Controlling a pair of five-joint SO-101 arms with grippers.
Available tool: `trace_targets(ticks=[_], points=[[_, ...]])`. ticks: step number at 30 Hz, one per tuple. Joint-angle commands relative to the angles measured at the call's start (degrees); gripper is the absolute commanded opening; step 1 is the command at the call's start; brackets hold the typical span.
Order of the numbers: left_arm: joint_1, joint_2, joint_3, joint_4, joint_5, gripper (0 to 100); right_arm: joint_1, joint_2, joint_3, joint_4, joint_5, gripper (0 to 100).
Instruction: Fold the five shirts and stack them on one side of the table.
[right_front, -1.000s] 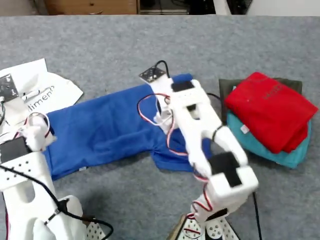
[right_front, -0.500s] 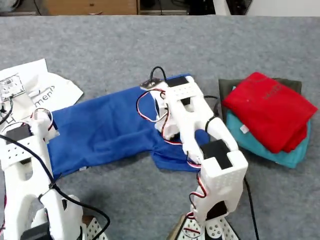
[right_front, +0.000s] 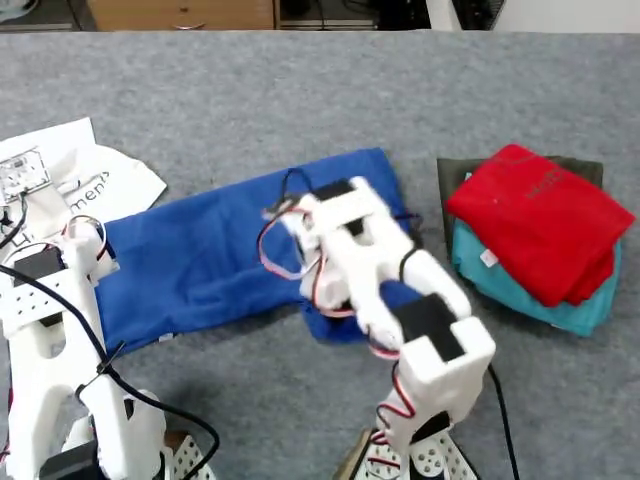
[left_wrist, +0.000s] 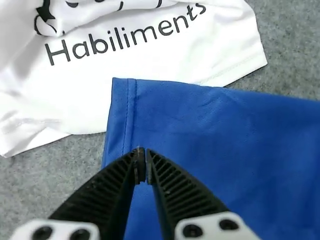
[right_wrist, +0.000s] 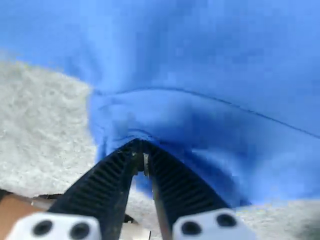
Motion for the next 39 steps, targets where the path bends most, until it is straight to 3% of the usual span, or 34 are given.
trace_targets(ticks=[1, 5, 14, 26, 30, 39], points=[[0.4, 0.0, -0.9, -0.9, -0.1, 2, -5.6, -7.2, 4.9, -1.1, -0.5, 0.5], [0.4, 0.0, -0.8, -0.9, -0.2, 2, -6.3, -14.5, 7.1, -0.8, -0.1, 0.5], [1.5, 0.0, -0.9, -3.2, 0.2, 2, 6.7, -20.8, -5.0, -0.4, 6.2, 0.5], [5.3, 1.9, -1.0, -10.8, 8.6, 2, 13.7, 12.4, -48.8, -0.4, 6.5, 0.5], [5.0, 10.2, -3.2, -14.2, 9.8, 2, 15.4, 22.3, -60.2, -0.3, 6.4, 0.5], [4.7, 34.2, -17.7, -13.7, 9.8, 2, 17.9, 37.6, -79.9, 4.9, 6.5, 0.5]])
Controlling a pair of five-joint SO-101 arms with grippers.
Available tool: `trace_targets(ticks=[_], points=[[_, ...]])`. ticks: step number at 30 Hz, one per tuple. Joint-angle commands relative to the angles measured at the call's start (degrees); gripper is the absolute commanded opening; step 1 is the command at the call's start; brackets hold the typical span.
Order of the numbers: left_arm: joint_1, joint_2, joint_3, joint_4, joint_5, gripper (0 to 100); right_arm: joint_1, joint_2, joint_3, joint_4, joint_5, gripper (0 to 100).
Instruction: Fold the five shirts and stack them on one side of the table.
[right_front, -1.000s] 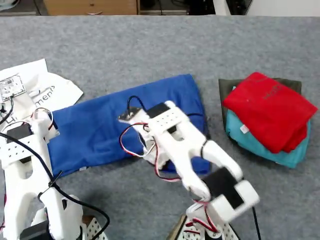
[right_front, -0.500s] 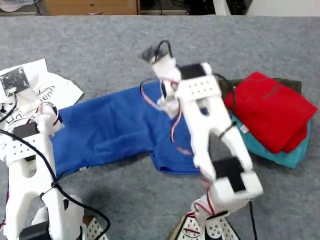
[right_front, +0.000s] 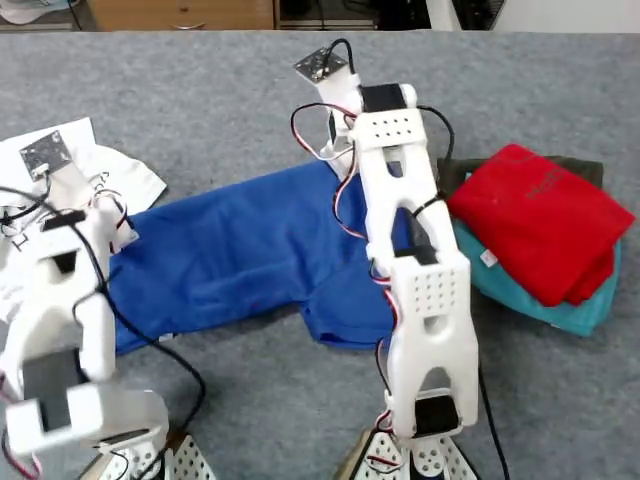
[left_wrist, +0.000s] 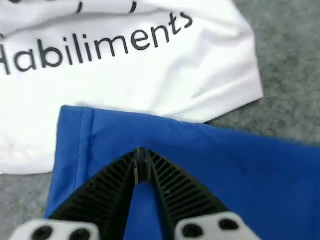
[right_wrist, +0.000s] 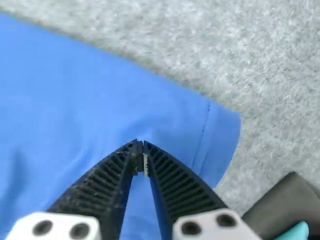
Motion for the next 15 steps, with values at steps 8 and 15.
trace_targets(ticks=[8, 15], points=[[-1.8, 9.9, -10.8, -0.7, 0.4, 2, 5.8, 17.5, -24.0, 0.4, 0.4, 0.5], [-1.9, 9.9, -10.8, -0.7, 0.2, 2, 6.5, 26.2, -40.7, 3.3, 0.4, 0.5]])
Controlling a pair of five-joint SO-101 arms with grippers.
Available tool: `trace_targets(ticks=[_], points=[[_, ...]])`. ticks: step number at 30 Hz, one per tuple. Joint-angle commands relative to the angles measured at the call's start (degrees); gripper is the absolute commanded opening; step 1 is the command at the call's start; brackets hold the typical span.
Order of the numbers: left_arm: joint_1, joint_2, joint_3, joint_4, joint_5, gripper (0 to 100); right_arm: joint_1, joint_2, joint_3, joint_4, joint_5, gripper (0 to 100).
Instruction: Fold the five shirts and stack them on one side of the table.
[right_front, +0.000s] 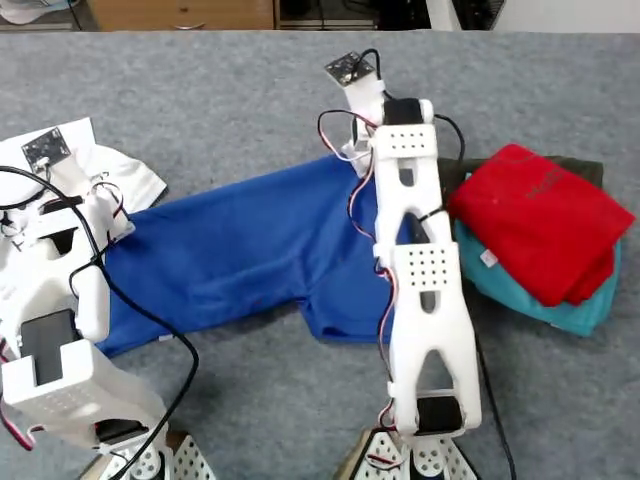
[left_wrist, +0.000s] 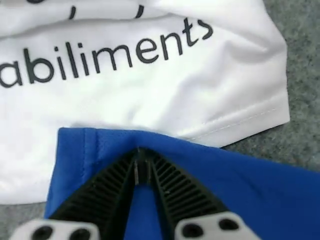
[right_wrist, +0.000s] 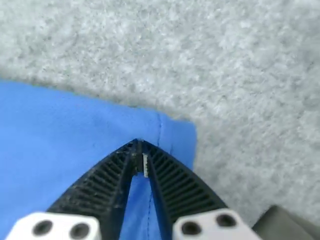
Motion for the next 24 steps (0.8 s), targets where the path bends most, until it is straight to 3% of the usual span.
trace_targets(ticks=[1, 7, 14, 17, 20, 24], points=[[-0.9, -0.7, -2.5, -0.7, 0.1, 2, 1.0, 0.7, -11.2, 3.8, 0.4, 0.5], [-1.0, -3.3, -8.4, 10.1, 0.0, 2, -2.4, -5.5, -14.0, 15.4, 4.1, 0.5], [0.5, -18.8, -2.3, 15.7, -2.0, 2, -4.1, -22.3, -10.0, 16.1, 5.2, 0.8], [0.4, -29.1, 7.7, 11.2, -2.5, 2, -5.0, -34.2, 0.0, 16.1, 5.3, 0.9], [-0.4, -36.1, 18.6, 0.4, -2.5, 2, -6.5, -46.5, 13.8, 15.9, 5.4, 0.9], [-0.1, -36.1, 28.3, -12.7, -2.5, 2, -9.2, -61.0, 33.5, 15.9, 11.2, 0.8]])
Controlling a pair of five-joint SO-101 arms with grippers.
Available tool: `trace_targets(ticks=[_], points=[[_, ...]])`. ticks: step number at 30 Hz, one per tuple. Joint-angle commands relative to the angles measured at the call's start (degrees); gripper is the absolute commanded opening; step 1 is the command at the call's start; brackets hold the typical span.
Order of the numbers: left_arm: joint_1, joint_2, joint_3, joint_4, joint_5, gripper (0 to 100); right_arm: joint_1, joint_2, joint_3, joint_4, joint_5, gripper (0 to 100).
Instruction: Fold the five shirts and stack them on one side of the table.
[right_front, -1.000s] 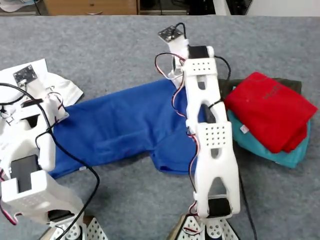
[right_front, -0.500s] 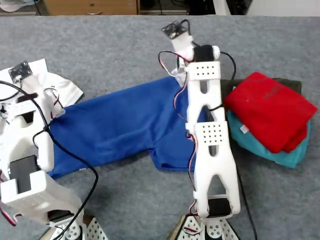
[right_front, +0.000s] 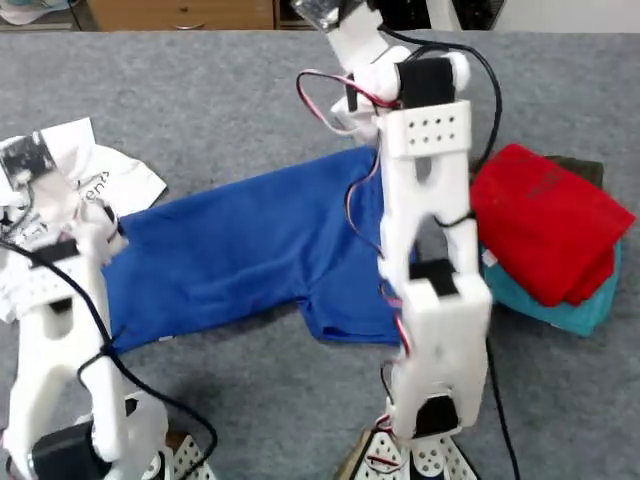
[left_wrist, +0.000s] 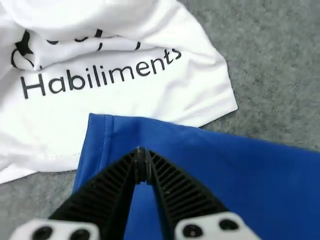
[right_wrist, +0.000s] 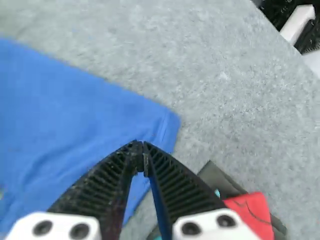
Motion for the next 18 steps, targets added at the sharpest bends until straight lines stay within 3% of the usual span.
trace_targets(ticks=[1, 9, 13, 18], points=[[-0.2, -0.8, 6.1, -10.3, -0.4, 2, -3.0, -17.5, 18.2, 1.1, 6.4, 0.6], [-2.4, 11.2, -4.1, -5.5, 3.5, 2, -6.9, -40.9, 60.8, -0.7, 12.5, 0.9], [-3.3, 17.3, -8.5, -5.1, 4.0, 2, -7.3, -49.7, 78.6, -4.8, 21.3, 1.3], [-3.1, 18.4, -10.8, -1.9, 4.0, 2, -8.0, -58.3, 93.5, -14.2, 23.8, 17.9]])
